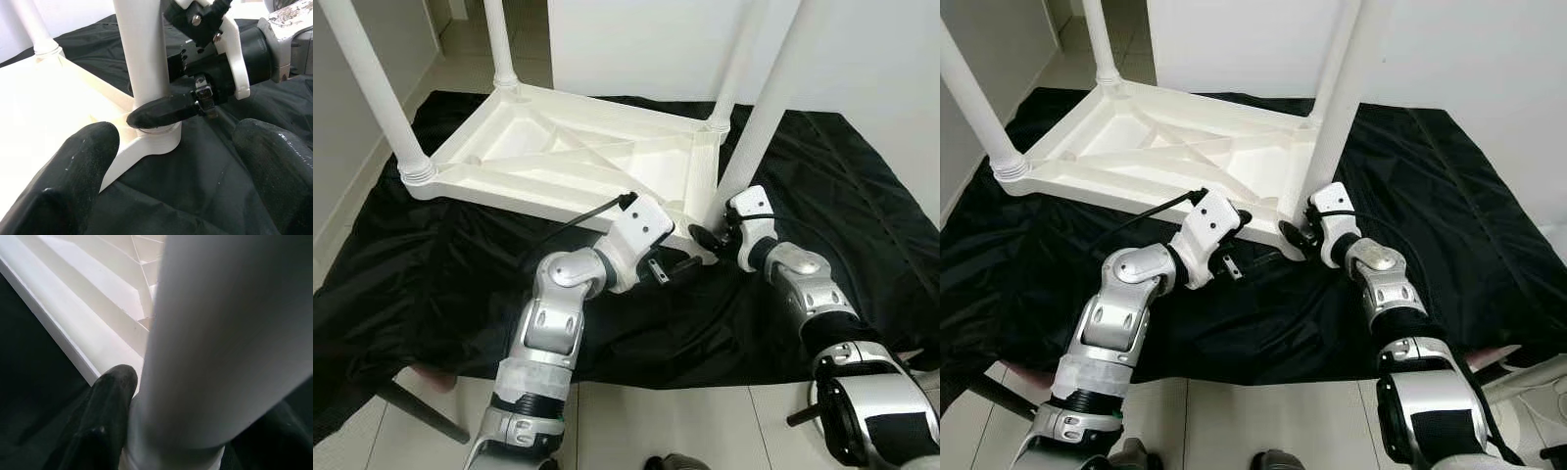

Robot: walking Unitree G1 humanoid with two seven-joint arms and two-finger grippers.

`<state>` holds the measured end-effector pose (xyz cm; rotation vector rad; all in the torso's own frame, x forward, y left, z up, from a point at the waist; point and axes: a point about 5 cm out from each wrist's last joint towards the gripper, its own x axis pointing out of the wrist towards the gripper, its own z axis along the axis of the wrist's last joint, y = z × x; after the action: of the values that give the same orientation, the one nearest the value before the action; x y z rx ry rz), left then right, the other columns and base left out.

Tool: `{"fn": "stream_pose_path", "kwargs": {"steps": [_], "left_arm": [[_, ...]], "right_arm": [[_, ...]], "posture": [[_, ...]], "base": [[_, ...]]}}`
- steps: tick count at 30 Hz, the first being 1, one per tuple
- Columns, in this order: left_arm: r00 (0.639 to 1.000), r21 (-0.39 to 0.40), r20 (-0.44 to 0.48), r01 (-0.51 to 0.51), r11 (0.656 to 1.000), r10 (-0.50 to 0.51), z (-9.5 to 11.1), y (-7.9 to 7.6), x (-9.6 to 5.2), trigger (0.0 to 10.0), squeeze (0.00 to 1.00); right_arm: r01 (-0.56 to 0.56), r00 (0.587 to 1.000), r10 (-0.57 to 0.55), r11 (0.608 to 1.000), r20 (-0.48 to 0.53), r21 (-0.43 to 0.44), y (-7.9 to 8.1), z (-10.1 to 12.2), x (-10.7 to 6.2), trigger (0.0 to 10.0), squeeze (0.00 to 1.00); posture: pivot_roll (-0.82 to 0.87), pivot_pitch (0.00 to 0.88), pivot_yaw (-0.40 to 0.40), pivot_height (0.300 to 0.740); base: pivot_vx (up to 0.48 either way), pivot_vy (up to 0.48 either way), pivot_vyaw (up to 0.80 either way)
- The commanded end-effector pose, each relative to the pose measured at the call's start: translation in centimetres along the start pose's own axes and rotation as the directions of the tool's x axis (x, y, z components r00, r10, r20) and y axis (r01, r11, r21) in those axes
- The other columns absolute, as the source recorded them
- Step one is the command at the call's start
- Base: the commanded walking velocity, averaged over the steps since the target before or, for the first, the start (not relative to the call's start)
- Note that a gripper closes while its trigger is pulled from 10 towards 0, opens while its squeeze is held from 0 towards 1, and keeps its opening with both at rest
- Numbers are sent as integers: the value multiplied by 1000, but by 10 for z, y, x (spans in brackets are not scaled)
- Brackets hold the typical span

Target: Building children table

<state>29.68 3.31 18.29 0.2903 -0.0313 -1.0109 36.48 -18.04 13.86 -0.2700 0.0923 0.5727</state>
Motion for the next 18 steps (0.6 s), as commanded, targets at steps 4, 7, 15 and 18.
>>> {"fn": "stream_pose_path", "kwargs": {"steps": [4,7,15,18], "left_arm": [[969,-5,-4,-247,969,247,0,11,-1,10000,0],[969,-8,-5,-246,969,246,0,10,-1,10000,0],[970,-17,-9,-242,970,242,-2,7,0,10000,0],[971,-18,-10,-239,971,239,-3,6,-1,10000,0]], "right_arm": [[-47,998,47,999,-31,1,6,-8,1,0,0],[-10,1000,10,999,-15,31,5,-8,-1,10000,0],[147,989,-148,982,-6,122,12,-6,-1,10000,0],[236,971,-238,960,-6,148,17,-3,1,10000,0]], "posture": [[-2,0,-49,740],[-4,0,-58,740],[-14,1,-58,740],[-15,0,-57,740]], "base": [[0,0,0],[0,0,0],[0,0,0],[0,0,0]]}}
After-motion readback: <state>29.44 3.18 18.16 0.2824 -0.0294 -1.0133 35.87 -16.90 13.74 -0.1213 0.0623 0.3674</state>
